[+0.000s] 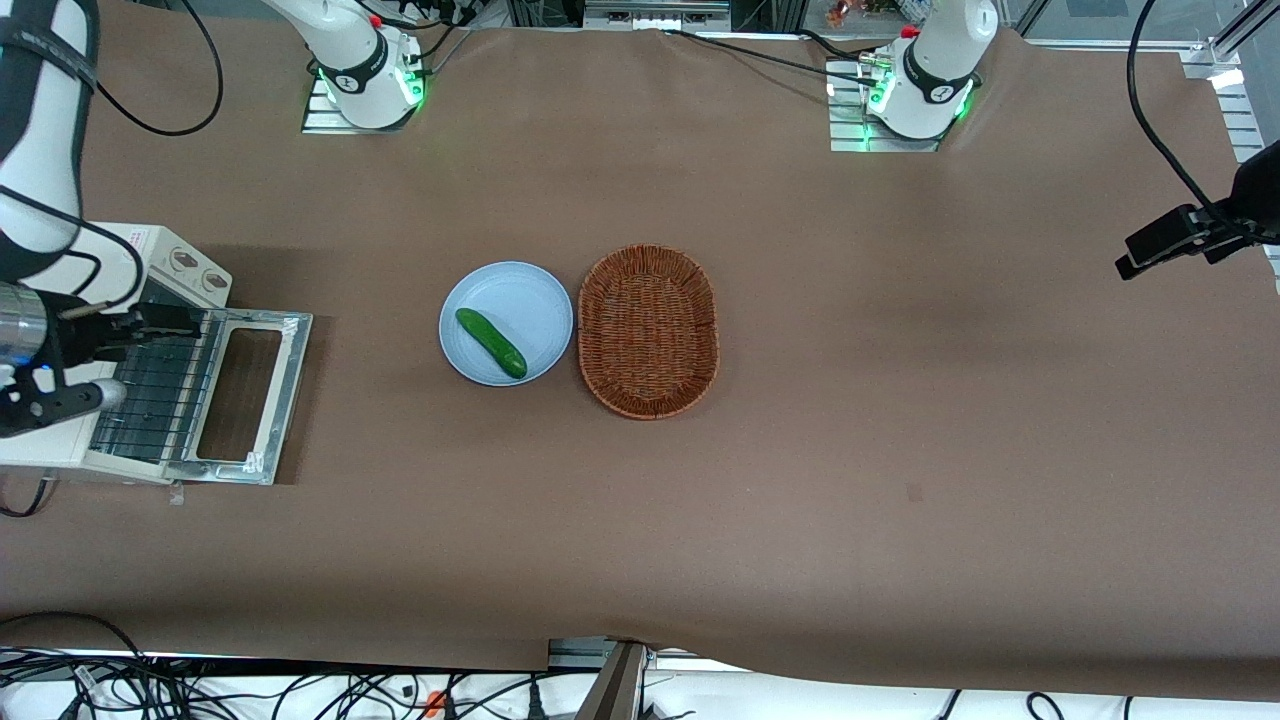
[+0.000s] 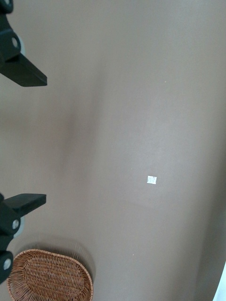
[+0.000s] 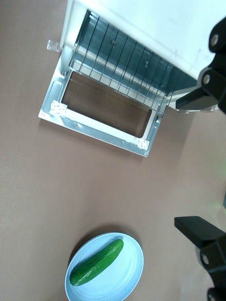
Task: Open oven door with right arm only
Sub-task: 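Lift the right gripper up and away from the opened door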
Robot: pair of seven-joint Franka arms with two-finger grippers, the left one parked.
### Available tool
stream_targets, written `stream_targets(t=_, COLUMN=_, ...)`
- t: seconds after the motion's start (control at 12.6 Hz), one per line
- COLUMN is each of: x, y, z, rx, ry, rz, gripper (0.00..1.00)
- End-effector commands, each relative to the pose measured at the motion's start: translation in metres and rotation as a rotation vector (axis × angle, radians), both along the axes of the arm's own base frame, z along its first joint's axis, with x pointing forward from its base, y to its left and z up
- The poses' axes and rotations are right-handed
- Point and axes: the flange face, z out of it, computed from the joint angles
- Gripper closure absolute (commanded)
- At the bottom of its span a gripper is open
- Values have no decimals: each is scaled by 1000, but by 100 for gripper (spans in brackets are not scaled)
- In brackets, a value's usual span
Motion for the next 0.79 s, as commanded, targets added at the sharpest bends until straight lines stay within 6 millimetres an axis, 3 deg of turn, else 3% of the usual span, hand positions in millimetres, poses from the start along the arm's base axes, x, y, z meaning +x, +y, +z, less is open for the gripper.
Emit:
stream_targets(t=0.0, x=-17, y=-14, z=13, rx=-5, ry=-8, rz=-23, gripper=0)
stream_targets(t=0.47, x=-43, y=-44, z=36, rx=9, ry=-53, rz=-68, gripper=0)
stream_targets(t=0.71, x=-52, y=-47, z=42, rx=19, ry=-91, rz=-71, gripper=0)
